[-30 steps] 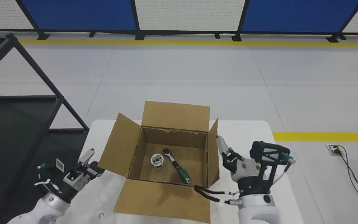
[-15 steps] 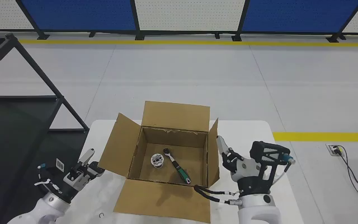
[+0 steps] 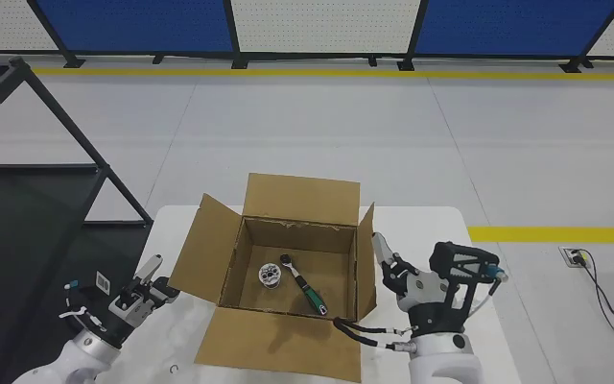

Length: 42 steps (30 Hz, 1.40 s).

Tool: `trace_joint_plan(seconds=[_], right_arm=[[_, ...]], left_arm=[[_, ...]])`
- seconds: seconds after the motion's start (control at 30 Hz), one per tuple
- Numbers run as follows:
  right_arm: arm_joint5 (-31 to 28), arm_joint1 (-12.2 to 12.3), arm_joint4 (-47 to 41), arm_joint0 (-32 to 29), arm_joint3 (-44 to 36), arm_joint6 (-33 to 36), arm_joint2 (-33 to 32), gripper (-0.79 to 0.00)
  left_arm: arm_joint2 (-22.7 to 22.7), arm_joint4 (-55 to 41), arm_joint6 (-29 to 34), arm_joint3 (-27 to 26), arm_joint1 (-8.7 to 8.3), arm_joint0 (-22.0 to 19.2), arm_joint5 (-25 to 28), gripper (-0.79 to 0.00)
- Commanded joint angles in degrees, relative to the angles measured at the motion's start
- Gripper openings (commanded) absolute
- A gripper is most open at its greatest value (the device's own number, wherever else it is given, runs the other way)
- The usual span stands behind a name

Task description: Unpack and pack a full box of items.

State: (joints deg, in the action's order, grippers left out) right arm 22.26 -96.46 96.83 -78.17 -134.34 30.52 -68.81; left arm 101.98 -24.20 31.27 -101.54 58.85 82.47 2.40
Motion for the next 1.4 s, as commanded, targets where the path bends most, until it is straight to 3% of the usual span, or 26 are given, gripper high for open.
trace_joint_plan(seconds=[0.0, 0.3, 0.47, 0.63, 1.03, 1.37], right_arm=[[0.8, 0.1, 0.0, -1.5, -0.3, -4.5, -1.4, 0.000], [-3.9, 1.5, -1.0, -9.6, -0.3, -14.7, -17.8, 0.000], [-7.7, 2.2, -5.7, -14.3, 2.2, -14.7, -28.7, 0.000], [-15.6, 3.1, -9.1, -17.6, 6.9, -13.4, -35.1, 0.000], [-24.2, 4.4, -10.6, -16.6, 18.4, -11.5, -35.5, 0.000], [-24.0, 5.0, -10.1, -14.1, 22.1, -10.6, -32.9, 0.000]], left_arm=[[0.0, 0.0, 0.0, 0.0, 0.00, 0.0, 0.0, 0.000], [0.0, 0.0, 0.0, 0.0, 0.00, 0.0, 0.0, 0.000], [0.0, 0.0, 0.0, 0.0, 0.00, 0.0, 0.0, 0.000], [0.0, 0.0, 0.0, 0.0, 0.00, 0.0, 0.0, 0.000], [0.0, 0.0, 0.0, 0.0, 0.00, 0.0, 0.0, 0.000], [0.0, 0.0, 0.0, 0.0, 0.00, 0.0, 0.0, 0.000]])
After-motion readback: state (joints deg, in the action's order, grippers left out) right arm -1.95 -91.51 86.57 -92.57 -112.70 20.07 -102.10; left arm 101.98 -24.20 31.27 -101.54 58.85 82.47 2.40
